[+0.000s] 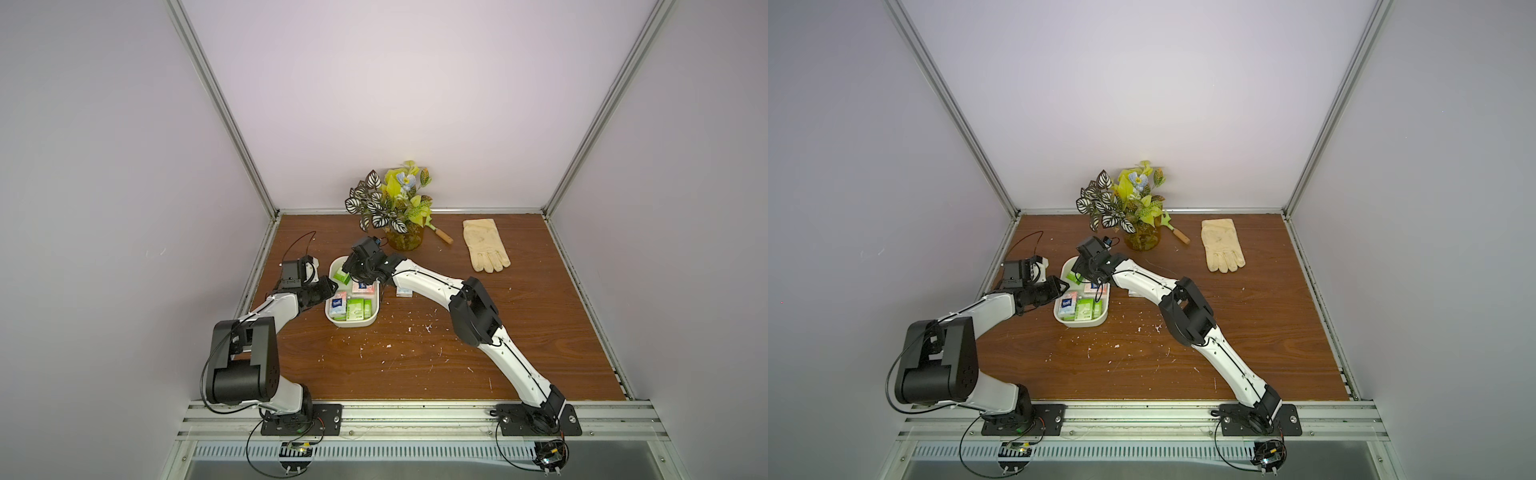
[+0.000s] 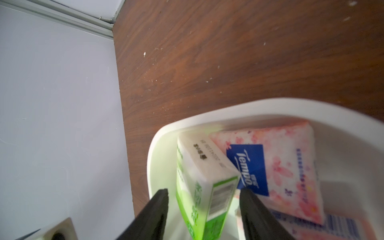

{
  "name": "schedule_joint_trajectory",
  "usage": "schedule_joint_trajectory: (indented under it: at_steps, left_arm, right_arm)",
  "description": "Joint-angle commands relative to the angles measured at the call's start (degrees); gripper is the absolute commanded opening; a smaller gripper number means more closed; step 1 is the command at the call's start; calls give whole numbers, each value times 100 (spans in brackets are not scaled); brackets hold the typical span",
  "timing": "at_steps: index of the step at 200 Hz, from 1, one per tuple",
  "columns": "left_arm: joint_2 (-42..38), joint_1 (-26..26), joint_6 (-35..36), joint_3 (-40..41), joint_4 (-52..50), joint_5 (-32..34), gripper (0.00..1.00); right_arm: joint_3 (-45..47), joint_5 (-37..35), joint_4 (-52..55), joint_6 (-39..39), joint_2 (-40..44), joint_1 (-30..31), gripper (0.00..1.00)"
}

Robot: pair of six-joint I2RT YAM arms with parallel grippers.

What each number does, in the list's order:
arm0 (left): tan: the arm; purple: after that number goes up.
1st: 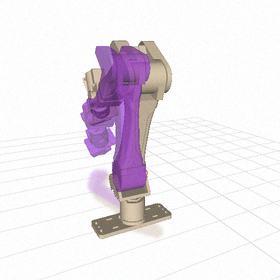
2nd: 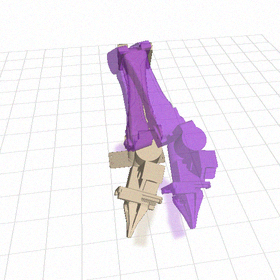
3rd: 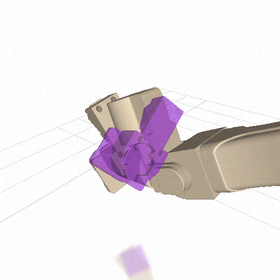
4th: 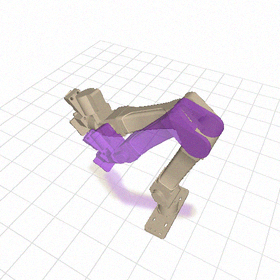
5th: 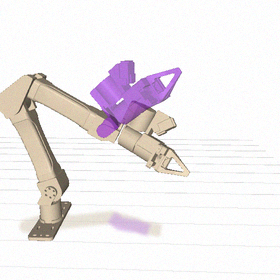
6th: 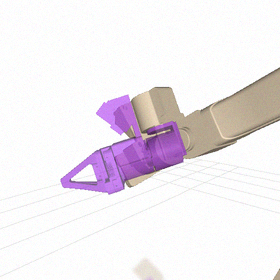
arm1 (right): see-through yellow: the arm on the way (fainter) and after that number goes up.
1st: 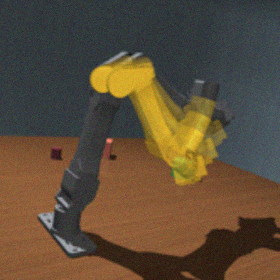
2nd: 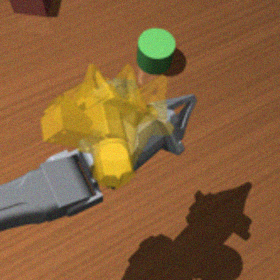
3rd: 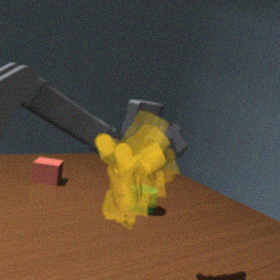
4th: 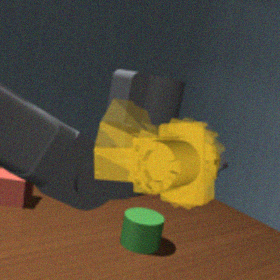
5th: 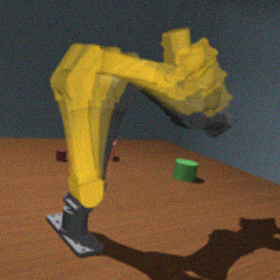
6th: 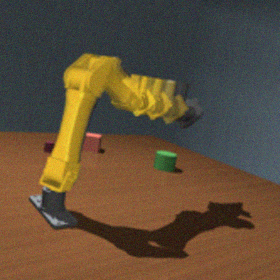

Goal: Take the pocket tissues out of the storage box
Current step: Pick up the pocket tissues from the storage box.

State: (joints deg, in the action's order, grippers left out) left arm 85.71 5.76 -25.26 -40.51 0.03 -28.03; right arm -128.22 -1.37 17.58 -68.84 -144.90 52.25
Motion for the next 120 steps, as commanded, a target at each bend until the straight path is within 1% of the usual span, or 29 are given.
schedule_joint_trajectory:
  at_steps: [1,43,55,68,83,120]
  left_arm:
    - [60,65,38,-63,49,-132,25]
    - [77,65,44,-64,57,-141,23]
    - [86,61,45,-58,58,-157,23]
    - [95,65,48,-57,58,-169,22]
    - [95,66,47,-61,58,-173,22]
    - [95,66,53,-58,58,-176,21]
  right_arm:
    - [-186,-190,100,72,69,-22,63]
    - [-283,-164,-17,144,-100,-22,63]
    - [-403,-137,-5,198,-188,-20,60]
    - [-490,-153,1,238,-237,-22,55]
    - [-519,-171,-35,263,-274,-22,52]
    - [-641,-81,-32,261,-404,-20,51]
